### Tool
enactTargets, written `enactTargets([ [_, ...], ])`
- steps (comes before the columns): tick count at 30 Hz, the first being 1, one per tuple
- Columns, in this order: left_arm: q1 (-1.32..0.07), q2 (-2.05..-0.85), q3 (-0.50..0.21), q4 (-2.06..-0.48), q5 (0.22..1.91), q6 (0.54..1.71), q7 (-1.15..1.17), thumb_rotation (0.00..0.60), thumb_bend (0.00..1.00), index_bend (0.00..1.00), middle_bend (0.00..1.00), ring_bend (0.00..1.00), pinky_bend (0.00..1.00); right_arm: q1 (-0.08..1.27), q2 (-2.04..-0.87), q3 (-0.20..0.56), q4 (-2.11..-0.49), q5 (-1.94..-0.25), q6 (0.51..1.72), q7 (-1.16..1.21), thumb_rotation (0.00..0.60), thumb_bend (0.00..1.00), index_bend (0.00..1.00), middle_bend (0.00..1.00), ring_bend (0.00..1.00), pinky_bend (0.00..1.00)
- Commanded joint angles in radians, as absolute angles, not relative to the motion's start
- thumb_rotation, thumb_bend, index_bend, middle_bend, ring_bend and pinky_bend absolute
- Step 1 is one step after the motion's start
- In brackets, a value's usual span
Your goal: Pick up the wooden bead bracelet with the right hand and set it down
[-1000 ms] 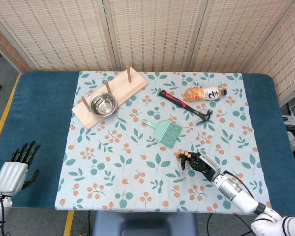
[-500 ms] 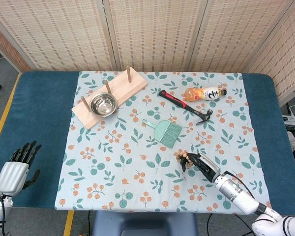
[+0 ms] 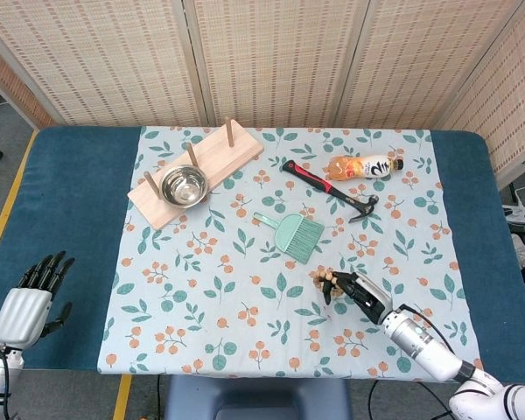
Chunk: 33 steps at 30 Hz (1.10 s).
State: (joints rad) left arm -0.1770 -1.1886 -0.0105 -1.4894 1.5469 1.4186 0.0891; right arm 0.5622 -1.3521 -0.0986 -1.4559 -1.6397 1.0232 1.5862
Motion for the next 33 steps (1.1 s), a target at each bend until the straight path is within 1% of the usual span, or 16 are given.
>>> enactTargets([
  [1, -0.177, -1.189, -0.011, -1.489, 1.547, 1.419, 0.09, 0.6, 0.44, 0.0, 0.0, 0.0, 0.16, 0.563, -1.357, -0.105, -1.445, -1.648, 1.03, 1.599, 0.36, 0.87, 0.54, 0.6, 0.16, 0.0],
  [3, -0.177, -1.189, -0.011, -1.488, 1.546, 1.418, 0.09, 0.6, 0.44, 0.0, 0.0, 0.0, 0.16, 0.566, -1.359, -0.11, -1.439, -1.654, 1.033, 1.603, 0.384, 0.95, 0.54, 0.6, 0.16, 0.0],
  [6, -0.177, -1.19, -0.011, -1.488, 1.545, 1.417, 0.091, 0.6, 0.44, 0.0, 0.0, 0.0, 0.16, 0.568, -1.362, -0.113, -1.433, -1.656, 1.036, 1.608, 0.403, 1.0, 0.54, 0.6, 0.16, 0.0],
  [9, -0.177, -1.19, -0.012, -1.488, 1.544, 1.418, 0.092, 0.6, 0.44, 0.0, 0.0, 0.0, 0.16, 0.57, -1.364, -0.116, -1.428, -1.657, 1.039, 1.608, 0.455, 1.0, 0.54, 0.6, 0.16, 0.0],
  [13, -0.177, -1.19, -0.012, -1.488, 1.544, 1.418, 0.092, 0.6, 0.44, 0.0, 0.0, 0.0, 0.16, 0.569, -1.365, -0.12, -1.423, -1.658, 1.048, 1.619, 0.504, 1.0, 0.53, 0.6, 0.16, 0.0],
  [18, -0.178, -1.19, -0.012, -1.487, 1.543, 1.417, 0.09, 0.6, 0.44, 0.0, 0.0, 0.0, 0.16, 0.575, -1.361, -0.125, -1.422, -1.659, 1.049, 1.636, 0.586, 1.0, 0.54, 0.6, 0.16, 0.0],
  [19, -0.178, -1.19, -0.012, -1.487, 1.543, 1.416, 0.09, 0.6, 0.44, 0.0, 0.0, 0.0, 0.16, 0.576, -1.36, -0.126, -1.422, -1.659, 1.048, 1.639, 0.597, 1.0, 0.54, 0.6, 0.16, 0.0],
  [22, -0.178, -1.19, -0.012, -1.487, 1.544, 1.417, 0.091, 0.6, 0.44, 0.0, 0.0, 0.0, 0.16, 0.566, -1.365, -0.113, -1.409, -1.639, 1.062, 1.587, 0.6, 1.0, 0.55, 0.6, 0.16, 0.0],
  [23, -0.178, -1.19, -0.012, -1.487, 1.543, 1.417, 0.09, 0.6, 0.44, 0.0, 0.0, 0.0, 0.16, 0.558, -1.372, -0.104, -1.399, -1.627, 1.071, 1.532, 0.6, 1.0, 0.55, 0.6, 0.16, 0.0],
  [26, -0.178, -1.189, -0.011, -1.488, 1.544, 1.417, 0.089, 0.6, 0.44, 0.0, 0.0, 0.0, 0.16, 0.527, -1.409, -0.051, -1.354, -1.568, 1.117, 1.229, 0.6, 1.0, 0.55, 0.6, 0.16, 0.0],
  [29, -0.179, -1.189, -0.011, -1.487, 1.545, 1.416, 0.089, 0.6, 0.44, 0.0, 0.0, 0.0, 0.16, 0.498, -1.473, 0.024, -1.295, -1.497, 1.194, 0.837, 0.6, 1.0, 0.55, 0.6, 0.16, 0.0],
  [33, -0.179, -1.189, -0.011, -1.488, 1.545, 1.416, 0.089, 0.6, 0.44, 0.0, 0.0, 0.0, 0.16, 0.498, -1.533, 0.07, -1.21, -1.486, 1.262, 0.49, 0.6, 1.0, 0.57, 0.6, 0.16, 0.0],
])
